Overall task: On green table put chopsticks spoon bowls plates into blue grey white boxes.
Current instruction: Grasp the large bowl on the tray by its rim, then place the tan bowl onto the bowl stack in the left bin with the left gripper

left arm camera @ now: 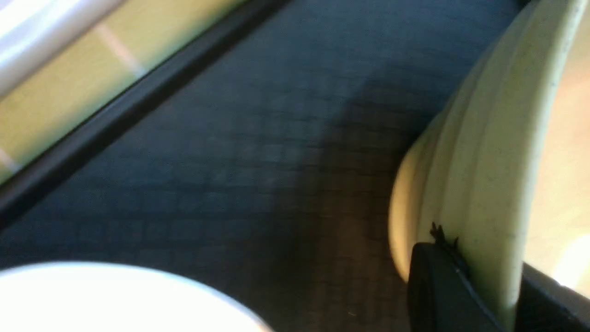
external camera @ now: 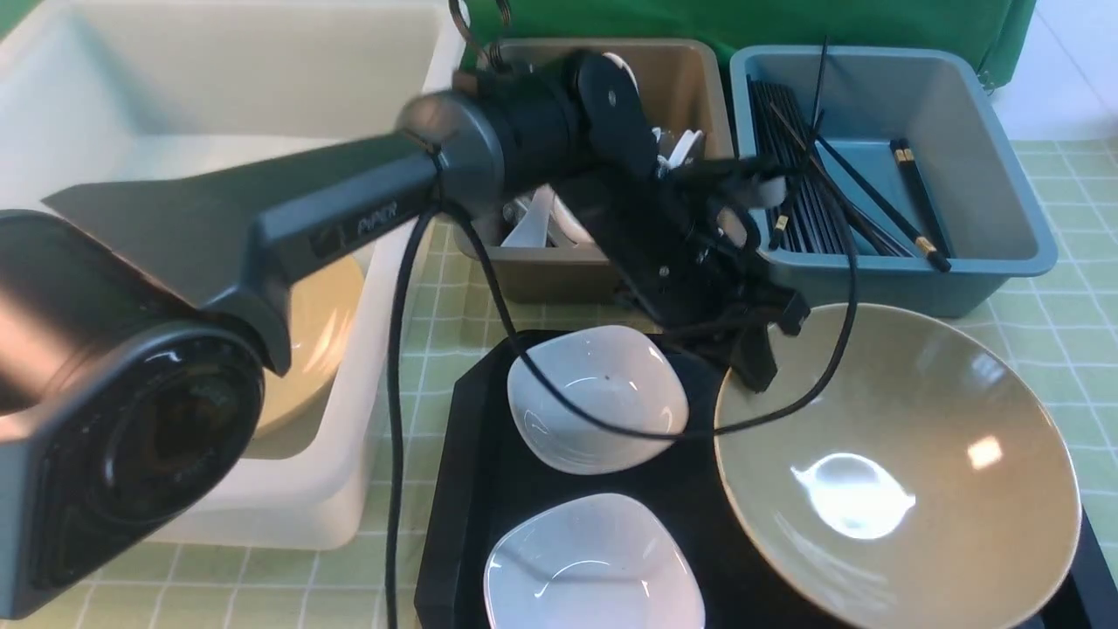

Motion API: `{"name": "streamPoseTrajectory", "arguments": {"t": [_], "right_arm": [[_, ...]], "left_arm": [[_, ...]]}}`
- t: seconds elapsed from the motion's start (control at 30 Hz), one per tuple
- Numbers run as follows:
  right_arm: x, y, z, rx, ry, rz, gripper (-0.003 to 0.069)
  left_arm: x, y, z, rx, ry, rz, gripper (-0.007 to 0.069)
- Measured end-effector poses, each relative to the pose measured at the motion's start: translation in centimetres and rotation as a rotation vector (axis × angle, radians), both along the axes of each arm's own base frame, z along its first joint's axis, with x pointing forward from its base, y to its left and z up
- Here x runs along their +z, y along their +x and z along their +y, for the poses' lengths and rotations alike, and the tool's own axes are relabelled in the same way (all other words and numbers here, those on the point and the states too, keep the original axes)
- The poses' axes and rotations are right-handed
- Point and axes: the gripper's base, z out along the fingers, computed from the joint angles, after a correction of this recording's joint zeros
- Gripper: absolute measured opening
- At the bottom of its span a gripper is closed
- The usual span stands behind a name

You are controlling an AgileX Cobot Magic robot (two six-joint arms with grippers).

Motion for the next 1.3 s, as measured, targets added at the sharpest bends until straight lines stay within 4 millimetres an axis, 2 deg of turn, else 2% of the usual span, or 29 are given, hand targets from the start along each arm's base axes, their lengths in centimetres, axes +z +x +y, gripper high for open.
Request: {"name": "streamPoseTrajectory", "arguments": {"t": [0.03,0.13,0.17,0.2,0.23,0.27,0.37,0.47,0.57,0.7,0.77,0.8,0.83,0.9,0.93,0.97,1.0,1.03,1.07,1.13,1.17,1.2,1.3], "right_arm": [[0.0,0.0,0.0,0.0,0.0,-0.001,0.0025],[0.0,0.0,0.0,-0.001,0.002,-0.006,0.0027],[0.0,0.0,0.0,-0.002,0.001,-0.007,0.0027],[0.1,0.1,0.0,-0.001,0.002,-0.009,0.0029],[0.1,0.1,0.0,0.0,0.002,-0.011,0.0029],[0.1,0.1,0.0,0.008,-0.003,-0.019,0.0032],[0.1,0.1,0.0,0.02,-0.011,-0.027,0.0036],[0.3,0.2,0.3,0.026,0.021,-0.044,0.0036],[0.8,0.4,1.0,0.062,0.099,-0.085,0.0038],[1.0,1.3,3.1,0.21,0.189,-0.086,0.0039],[0.7,2.1,4.2,0.276,0.215,-0.059,0.0041],[0.7,2.3,4.4,0.289,0.221,-0.057,0.0042],[0.4,3.2,5.4,0.338,0.236,-0.055,0.0043],[0.4,4.3,6.2,0.37,0.236,-0.052,0.0045],[0.6,5.1,6.7,0.385,0.236,-0.06,0.0046],[0.9,5.6,7.0,0.395,0.234,-0.064,0.0047],[1.4,6.3,7.5,0.413,0.23,-0.077,0.0047],[1.6,6.7,7.9,0.422,0.226,-0.079,0.0047],[1.8,6.8,8.0,0.426,0.228,-0.087,0.0047],[2.6,7.7,8.9,0.455,0.227,-0.104,0.0047],[2.7,7.8,9.0,0.459,0.227,-0.106,0.0047],[2.8,8.2,9.4,0.469,0.225,-0.107,0.0047],[2.6,8.6,9.8,0.477,0.221,-0.093,0.0047]], "left_arm": [[0.6,0.0,0.1,-0.01,-0.002,-0.009,0.0016],[4.1,0.3,0.9,-0.046,-0.031,-0.045,0.0017],[4.2,0.3,1.0,-0.044,-0.034,-0.045,0.0017],[6.3,0.6,1.6,-0.036,-0.075,-0.071,0.0017],[6.7,0.7,1.8,-0.031,-0.084,-0.074,0.0017],[8.7,1.0,2.6,-0.011,-0.127,-0.112,0.0017],[12.1,1.2,4.7,0.038,-0.189,-0.166,0.0017],[15.8,1.1,8.6,0.134,-0.197,-0.232,0.0017],[19.0,0.6,13.4,0.252,-0.156,-0.313,0.0017],[21.8,-1.4,21.9,0.469,-0.11,-0.391,0.0017],[21.9,-3.2,26.1,0.592,-0.081,-0.386,0.0017],[22.1,-3.9,27.0,0.618,-0.077,-0.391,0.0017],[20.9,-5.4,30.2,0.72,-0.044,-0.347,0.0017],[19.6,-7.0,33.6,0.834,-0.018,-0.31,0.0017],[18.3,-7.8,35.7,0.912,-0.01,-0.269,0.0017],[17.4,-8.2,36.7,0.952,-0.011,-0.239,0.0017],[16.0,-8.8,38.9,1.038,-0.017,-0.21,0.0017],[15.5,-9.1,40.0,1.081,-0.019,-0.207,0.0017],[15.2,-9.2,40.3,1.094,-0.024,-0.204,0.0017],[13.6,-9.4,43.0,1.197,-0.036,-0.204,0.0017],[13.4,-9.3,43.3,1.21,-0.041,-0.204,0.0017],[12.3,-8.8,44.3,1.244,-0.046,-0.187,0.0017],[10.5,-7.6,44.6,1.227,-0.044,-0.15,0.0017]]}}
